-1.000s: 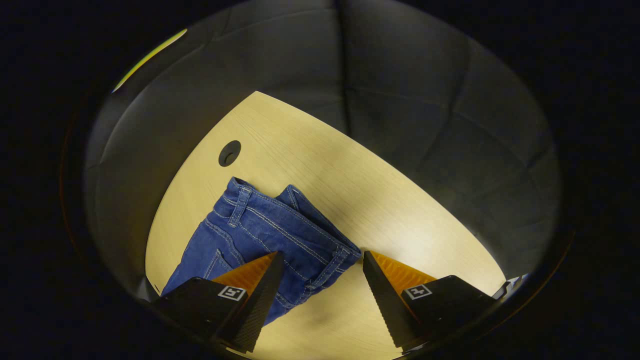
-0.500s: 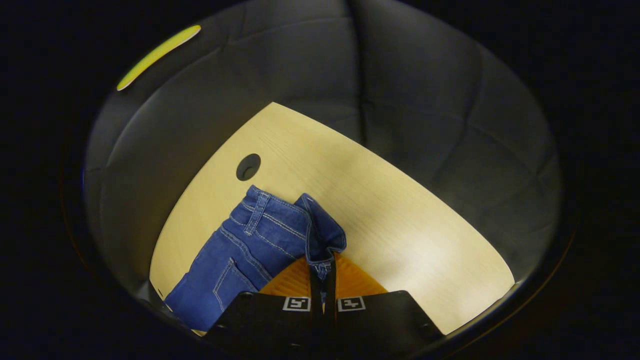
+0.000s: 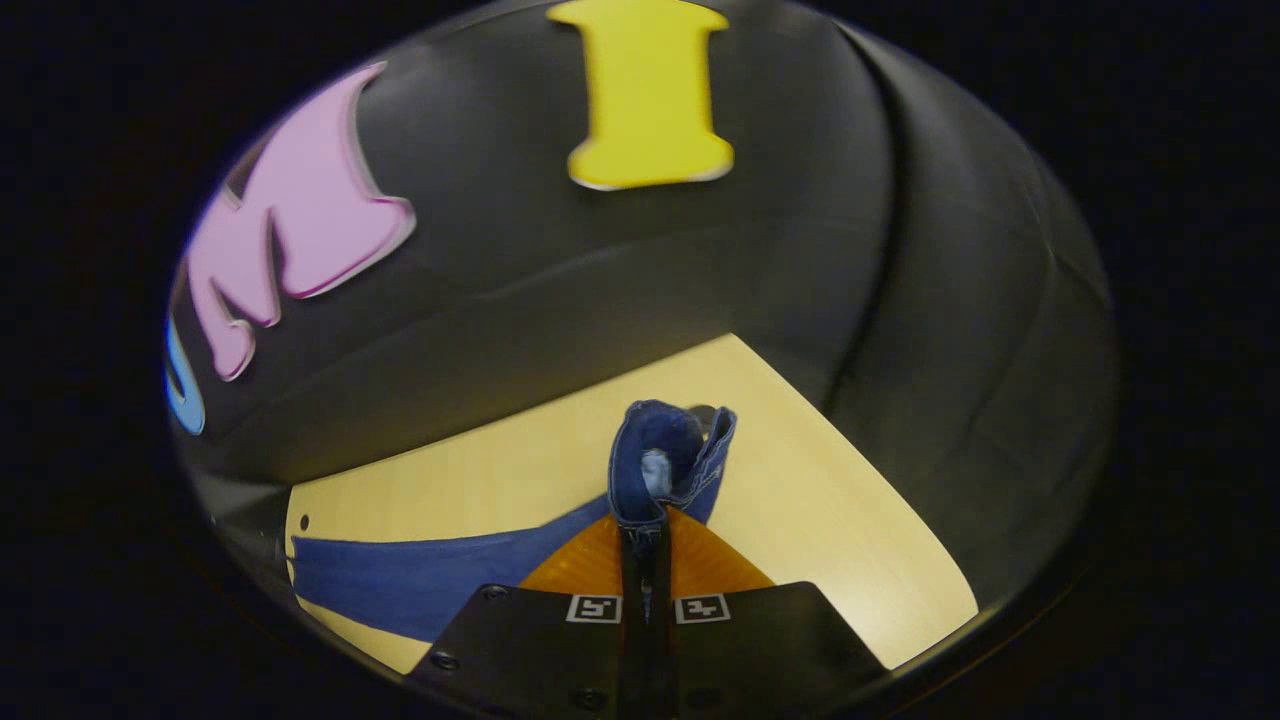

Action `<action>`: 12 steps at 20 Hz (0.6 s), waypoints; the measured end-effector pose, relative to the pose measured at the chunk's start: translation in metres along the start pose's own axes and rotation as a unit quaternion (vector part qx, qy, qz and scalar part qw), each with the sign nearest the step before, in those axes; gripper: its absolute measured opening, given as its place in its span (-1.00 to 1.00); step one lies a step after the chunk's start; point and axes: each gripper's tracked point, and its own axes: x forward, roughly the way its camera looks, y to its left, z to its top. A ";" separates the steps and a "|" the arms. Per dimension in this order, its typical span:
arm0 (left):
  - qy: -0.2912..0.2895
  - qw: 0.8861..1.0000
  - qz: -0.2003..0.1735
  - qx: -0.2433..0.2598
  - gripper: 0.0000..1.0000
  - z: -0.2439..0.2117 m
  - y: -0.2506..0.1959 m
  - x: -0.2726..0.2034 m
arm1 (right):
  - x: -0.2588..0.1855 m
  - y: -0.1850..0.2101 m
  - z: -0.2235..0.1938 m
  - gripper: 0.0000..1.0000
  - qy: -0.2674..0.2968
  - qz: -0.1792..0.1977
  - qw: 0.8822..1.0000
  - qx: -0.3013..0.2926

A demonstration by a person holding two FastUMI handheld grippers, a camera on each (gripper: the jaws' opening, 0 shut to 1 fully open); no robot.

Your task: Grasp the waist and the cuffs of the jeans and fold them to make the two legs overlap; first hold the waist and fold one-third of the jeans toward the cuffs, then hold the cuffs and fold the remaining one-third in the same direction to finish folding.

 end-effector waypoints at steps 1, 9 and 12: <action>-0.003 1.000 0.004 0.001 0.93 -0.003 0.009 -0.008 | -0.014 0.020 0.005 -0.91 -0.005 0.021 1.000 -0.011; 0.011 0.998 0.024 -0.049 0.83 -0.054 0.034 -0.047 | -0.085 0.110 -0.006 -0.92 0.028 0.150 0.985 -0.080; 0.020 0.997 0.021 -0.070 0.92 -0.065 0.029 -0.048 | -0.093 0.137 -0.055 -0.91 0.082 0.195 0.973 -0.094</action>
